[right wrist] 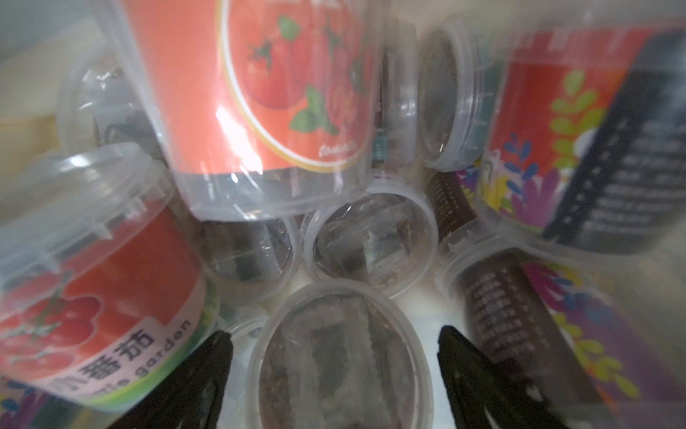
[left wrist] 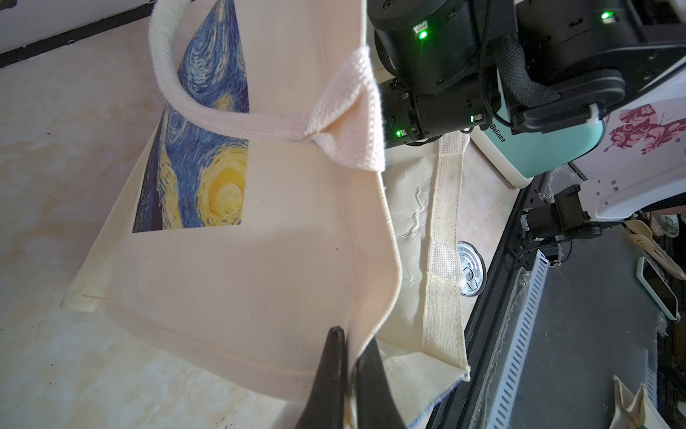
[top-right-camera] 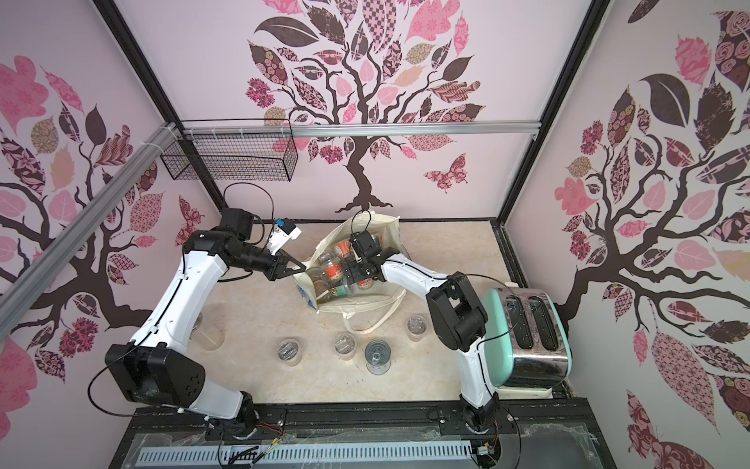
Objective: Take out the seed jars from the canvas bag
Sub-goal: Pick up the seed jar from the canvas bag.
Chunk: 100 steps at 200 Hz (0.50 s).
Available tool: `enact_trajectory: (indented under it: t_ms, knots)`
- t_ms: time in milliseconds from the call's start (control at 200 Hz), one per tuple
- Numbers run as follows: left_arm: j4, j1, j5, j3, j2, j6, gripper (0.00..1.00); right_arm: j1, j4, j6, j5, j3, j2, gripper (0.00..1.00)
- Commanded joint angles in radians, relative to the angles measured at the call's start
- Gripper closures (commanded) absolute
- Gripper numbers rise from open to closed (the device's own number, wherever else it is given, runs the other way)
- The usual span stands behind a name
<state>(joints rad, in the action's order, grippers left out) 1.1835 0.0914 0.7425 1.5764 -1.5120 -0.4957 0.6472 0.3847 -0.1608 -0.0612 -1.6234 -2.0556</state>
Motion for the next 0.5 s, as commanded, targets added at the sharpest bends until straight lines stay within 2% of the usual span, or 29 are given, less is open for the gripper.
enact_trajectory:
  t_ms: [0, 140, 495]
  knots:
    - [0.025, -0.003, 0.033, 0.019, 0.014, -0.002, 1.00, 0.002, 0.037, -0.018, -0.023, -0.023, -0.056, 0.10]
    - [0.025, -0.004, 0.041, 0.018, 0.014, -0.004, 1.00, 0.001, 0.048, -0.008, -0.031, -0.039, -0.074, 0.10]
    - [0.025, -0.007, 0.030, 0.017, 0.025, -0.001, 1.00, 0.001, 0.021, -0.032, -0.027, -0.043, -0.070, 0.23]
